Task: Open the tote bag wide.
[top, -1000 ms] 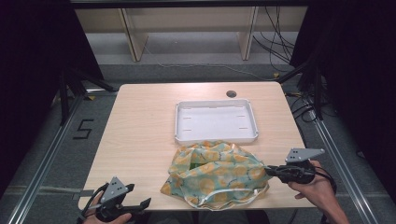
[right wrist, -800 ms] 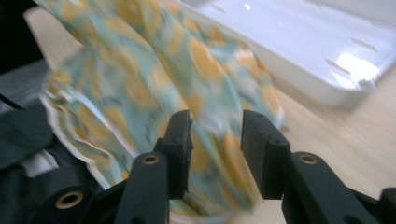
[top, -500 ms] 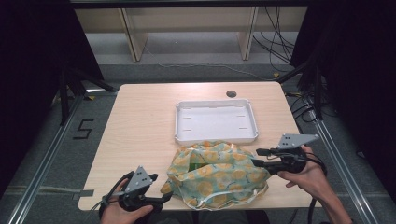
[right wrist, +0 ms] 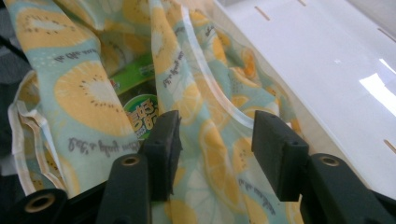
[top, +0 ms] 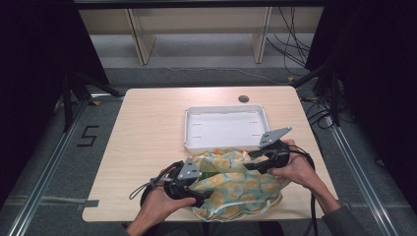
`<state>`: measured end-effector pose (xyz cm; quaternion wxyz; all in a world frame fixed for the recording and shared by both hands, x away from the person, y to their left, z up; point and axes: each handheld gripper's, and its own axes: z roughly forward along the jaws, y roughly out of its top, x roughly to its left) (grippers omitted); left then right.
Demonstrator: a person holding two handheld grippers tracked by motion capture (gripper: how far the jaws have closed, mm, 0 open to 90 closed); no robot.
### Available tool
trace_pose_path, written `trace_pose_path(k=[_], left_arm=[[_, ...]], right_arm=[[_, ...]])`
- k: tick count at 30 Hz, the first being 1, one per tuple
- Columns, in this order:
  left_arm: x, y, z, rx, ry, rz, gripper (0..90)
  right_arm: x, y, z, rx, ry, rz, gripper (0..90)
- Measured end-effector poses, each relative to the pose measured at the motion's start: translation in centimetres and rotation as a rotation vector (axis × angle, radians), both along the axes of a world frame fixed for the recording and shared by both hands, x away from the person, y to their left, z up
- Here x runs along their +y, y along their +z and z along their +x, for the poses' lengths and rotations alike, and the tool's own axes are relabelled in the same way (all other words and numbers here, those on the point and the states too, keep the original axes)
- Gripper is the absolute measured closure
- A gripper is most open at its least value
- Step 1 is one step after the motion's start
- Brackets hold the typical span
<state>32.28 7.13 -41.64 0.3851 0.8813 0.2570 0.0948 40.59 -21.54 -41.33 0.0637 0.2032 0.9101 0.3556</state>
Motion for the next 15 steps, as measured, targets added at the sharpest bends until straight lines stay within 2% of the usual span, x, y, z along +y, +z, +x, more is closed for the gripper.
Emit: trace_pose_path(k=[2,3,4,5,6,7,8,9,10,11,12,15], left_arm=[[-0.7,-0.1,0.5,0.005,-0.006,0.005,28.7],[-1.0,-0.1,0.7,0.007,-0.026,0.030,30.5],[-1.4,-0.3,1.0,0.003,-0.039,0.048,34.4],[-1.8,-0.5,1.2,0.012,-0.033,0.052,38.1],[-2.0,-0.7,1.4,0.011,-0.056,0.067,45.0],[-2.1,-0.9,1.4,0.007,-0.072,0.071,54.3],[-2.3,-1.1,1.4,-0.004,-0.091,0.079,59.8],[-2.3,-1.1,1.3,-0.006,-0.104,0.085,70.4],[-2.3,-1.1,1.1,-0.016,-0.126,0.103,74.3],[-2.3,-1.2,0.7,-0.026,-0.131,0.102,78.3],[-2.3,-1.1,0.3,-0.033,-0.147,0.119,81.2],[-1.9,-1.2,-1.2,-0.035,-0.197,0.127,87.5]], right_arm=[[0.7,-0.1,0.0,0.016,-0.001,-0.028,57.3],[0.9,-0.2,0.2,0.013,0.020,-0.039,60.8],[1.2,-0.3,0.3,0.012,0.017,-0.044,62.9],[1.5,-0.3,0.4,0.021,0.040,-0.075,67.5],[1.8,-0.5,0.6,0.015,0.069,-0.077,72.1],[1.9,-0.6,0.5,0.031,0.059,-0.103,77.1],[2.1,-0.7,0.8,0.010,0.095,-0.113,81.5],[2.2,-0.8,0.9,0.020,0.085,-0.125,86.1],[2.1,-0.8,1.0,0.013,0.086,-0.135,89.1],[2.1,-0.9,1.2,0.011,0.090,-0.139,90.0],[2.0,-0.9,1.3,0.007,0.079,-0.139,90.0],[1.6,-0.7,1.9,-0.009,0.017,-0.142,90.0]])
